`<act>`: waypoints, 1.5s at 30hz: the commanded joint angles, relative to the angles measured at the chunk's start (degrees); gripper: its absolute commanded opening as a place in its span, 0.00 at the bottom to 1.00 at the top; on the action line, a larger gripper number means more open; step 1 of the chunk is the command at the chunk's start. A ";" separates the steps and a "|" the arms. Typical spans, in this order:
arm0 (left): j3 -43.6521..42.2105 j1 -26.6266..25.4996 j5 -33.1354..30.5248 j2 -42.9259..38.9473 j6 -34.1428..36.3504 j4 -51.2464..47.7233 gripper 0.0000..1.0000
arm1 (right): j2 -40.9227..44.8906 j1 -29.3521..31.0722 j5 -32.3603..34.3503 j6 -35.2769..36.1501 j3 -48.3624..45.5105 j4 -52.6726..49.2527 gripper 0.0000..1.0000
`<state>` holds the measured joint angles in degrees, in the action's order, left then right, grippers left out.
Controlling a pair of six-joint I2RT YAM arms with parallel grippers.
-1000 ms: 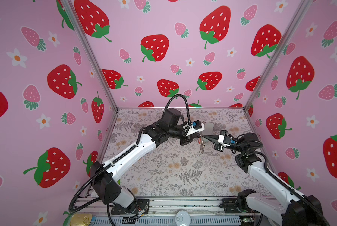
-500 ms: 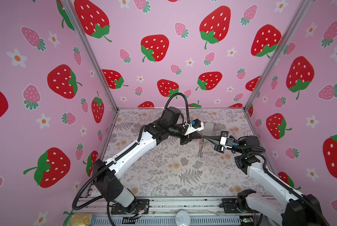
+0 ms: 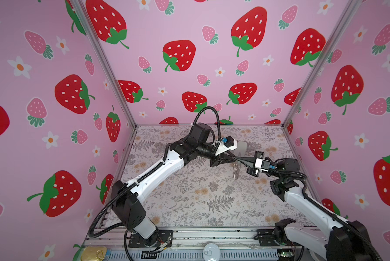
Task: Put the keys on the keyring
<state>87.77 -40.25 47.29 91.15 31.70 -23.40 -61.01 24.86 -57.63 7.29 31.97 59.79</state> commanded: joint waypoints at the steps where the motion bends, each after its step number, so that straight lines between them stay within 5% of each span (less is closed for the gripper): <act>1: -1.93 -0.53 -2.99 -3.39 2.14 2.39 0.26 | 1.03 0.46 1.13 -0.13 -0.83 3.01 0.00; 6: -6.95 -0.27 -9.16 -9.11 6.03 5.78 0.25 | 1.91 0.36 1.98 0.49 -1.34 1.12 0.00; 27: -5.55 -2.07 -8.28 -7.70 8.63 7.92 0.18 | 0.72 0.44 0.23 -0.80 -0.52 -0.46 0.00; 39: -5.41 -2.82 -9.86 -8.10 10.26 7.23 0.00 | -0.22 0.37 -0.08 -0.87 -0.33 -0.71 0.00; 45: -3.96 -3.41 -12.89 -8.08 12.22 4.30 0.00 | 0.56 0.36 0.80 1.28 0.15 -5.18 0.01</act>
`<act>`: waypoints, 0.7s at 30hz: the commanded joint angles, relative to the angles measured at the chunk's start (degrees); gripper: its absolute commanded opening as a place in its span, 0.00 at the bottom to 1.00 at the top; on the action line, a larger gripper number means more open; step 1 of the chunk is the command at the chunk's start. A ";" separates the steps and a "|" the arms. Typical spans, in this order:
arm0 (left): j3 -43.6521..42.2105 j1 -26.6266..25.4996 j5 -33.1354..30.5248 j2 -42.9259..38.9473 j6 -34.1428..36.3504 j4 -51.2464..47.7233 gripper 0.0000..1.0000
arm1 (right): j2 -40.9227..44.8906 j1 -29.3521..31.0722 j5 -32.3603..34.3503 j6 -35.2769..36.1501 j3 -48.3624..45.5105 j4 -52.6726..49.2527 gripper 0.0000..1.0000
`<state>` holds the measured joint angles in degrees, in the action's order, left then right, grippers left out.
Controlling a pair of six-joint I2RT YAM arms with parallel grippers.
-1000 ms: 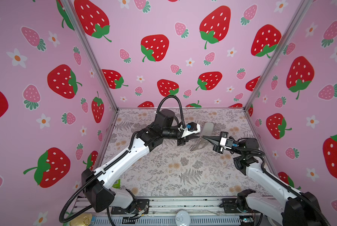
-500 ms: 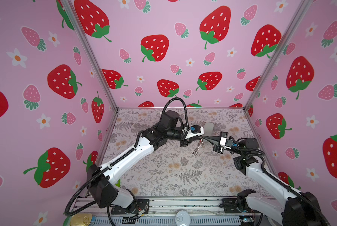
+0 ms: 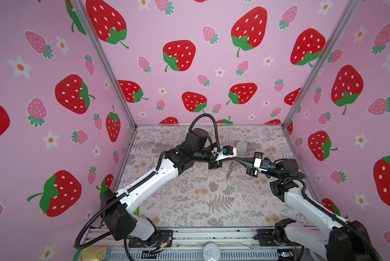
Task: Put the keys on the keyring
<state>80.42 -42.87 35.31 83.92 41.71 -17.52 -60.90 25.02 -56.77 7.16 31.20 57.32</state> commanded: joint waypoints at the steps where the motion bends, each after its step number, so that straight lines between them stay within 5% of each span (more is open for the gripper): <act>1: 3.91 -0.95 -1.63 -0.72 2.71 -2.76 0.00 | 0.77 0.21 0.16 2.21 1.04 -3.92 0.06; 6: 6.99 -1.79 -6.84 -0.05 6.90 -9.63 0.00 | 3.04 -0.22 1.02 6.88 2.61 -12.15 0.25; 11: 10.51 -3.43 -13.32 1.44 10.92 -15.78 0.00 | 3.73 -0.32 -0.33 12.99 7.06 -24.88 0.29; 21: 15.44 -6.90 -22.55 4.76 14.53 -21.20 0.00 | 2.65 -0.29 -2.01 13.31 8.71 -26.91 0.29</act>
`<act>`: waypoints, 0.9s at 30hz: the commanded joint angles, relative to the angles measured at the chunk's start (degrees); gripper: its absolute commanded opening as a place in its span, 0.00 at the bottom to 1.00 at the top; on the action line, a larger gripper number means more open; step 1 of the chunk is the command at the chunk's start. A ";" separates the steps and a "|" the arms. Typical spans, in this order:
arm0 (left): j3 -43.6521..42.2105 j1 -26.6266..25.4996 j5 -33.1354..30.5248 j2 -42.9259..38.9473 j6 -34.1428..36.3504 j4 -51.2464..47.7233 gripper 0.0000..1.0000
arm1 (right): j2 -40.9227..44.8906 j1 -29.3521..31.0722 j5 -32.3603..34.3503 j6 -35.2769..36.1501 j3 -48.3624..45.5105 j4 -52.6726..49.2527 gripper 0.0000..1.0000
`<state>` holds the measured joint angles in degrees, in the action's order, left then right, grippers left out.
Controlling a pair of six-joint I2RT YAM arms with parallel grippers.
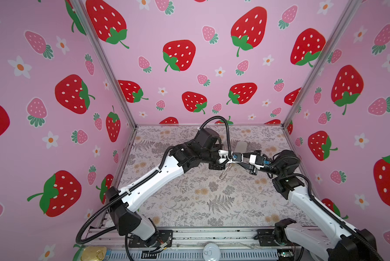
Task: Put the keys on the keyring
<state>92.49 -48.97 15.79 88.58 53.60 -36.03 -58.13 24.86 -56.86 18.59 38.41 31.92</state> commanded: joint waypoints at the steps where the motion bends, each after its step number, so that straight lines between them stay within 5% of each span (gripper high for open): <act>1: 3.72 -0.94 -3.44 0.33 2.66 -2.87 0.00 | -0.21 -0.16 -2.11 1.81 1.49 -1.59 0.28; 27: 5.95 -1.56 -5.24 2.19 3.19 -4.05 0.00 | -1.52 -0.65 -2.64 3.77 1.58 -4.06 0.13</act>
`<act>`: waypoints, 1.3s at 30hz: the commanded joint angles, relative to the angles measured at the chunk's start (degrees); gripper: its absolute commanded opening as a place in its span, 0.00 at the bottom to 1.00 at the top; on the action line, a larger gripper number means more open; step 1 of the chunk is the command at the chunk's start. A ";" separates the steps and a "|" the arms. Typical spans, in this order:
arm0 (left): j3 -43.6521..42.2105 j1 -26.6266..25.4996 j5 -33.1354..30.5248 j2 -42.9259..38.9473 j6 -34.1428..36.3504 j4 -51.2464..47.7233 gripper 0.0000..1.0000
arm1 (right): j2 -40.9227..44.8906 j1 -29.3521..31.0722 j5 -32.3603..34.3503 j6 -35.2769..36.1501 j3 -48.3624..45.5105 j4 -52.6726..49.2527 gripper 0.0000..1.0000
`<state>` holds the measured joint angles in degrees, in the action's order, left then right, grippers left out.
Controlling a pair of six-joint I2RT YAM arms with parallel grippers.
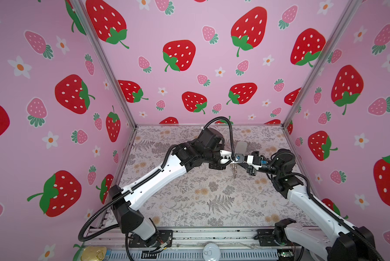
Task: Put the keys on the keyring
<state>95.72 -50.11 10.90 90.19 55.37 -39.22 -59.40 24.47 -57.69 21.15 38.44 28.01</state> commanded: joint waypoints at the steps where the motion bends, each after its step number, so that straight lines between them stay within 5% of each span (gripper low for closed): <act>1: 2.78 -0.51 -0.44 0.60 1.36 -0.86 0.00 | -0.28 -0.30 -1.72 1.18 1.57 -0.15 0.12; 10: 2.98 -0.61 -0.37 0.72 1.49 -0.64 0.00 | -0.78 -0.29 -1.64 0.13 1.50 0.44 0.01; 23: 2.87 -0.67 -0.17 0.08 1.34 -0.28 0.00 | -1.38 -0.32 -0.25 0.54 1.58 -0.14 0.12; 31: 2.30 -0.60 -0.32 -0.30 1.35 0.05 0.00 | -1.15 -0.36 0.29 -0.22 1.31 0.85 0.00; 38: 0.52 -0.56 0.33 -1.74 -0.10 2.20 0.00 | -1.16 -0.36 -0.05 -2.55 0.66 3.99 0.00; 39: -0.19 -0.26 0.46 -2.18 -0.66 2.93 0.08 | -0.99 -0.38 -0.06 -3.65 0.35 5.98 0.00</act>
<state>95.92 -50.41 9.67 90.76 55.16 -39.24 -60.58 24.45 -57.45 19.94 38.41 29.56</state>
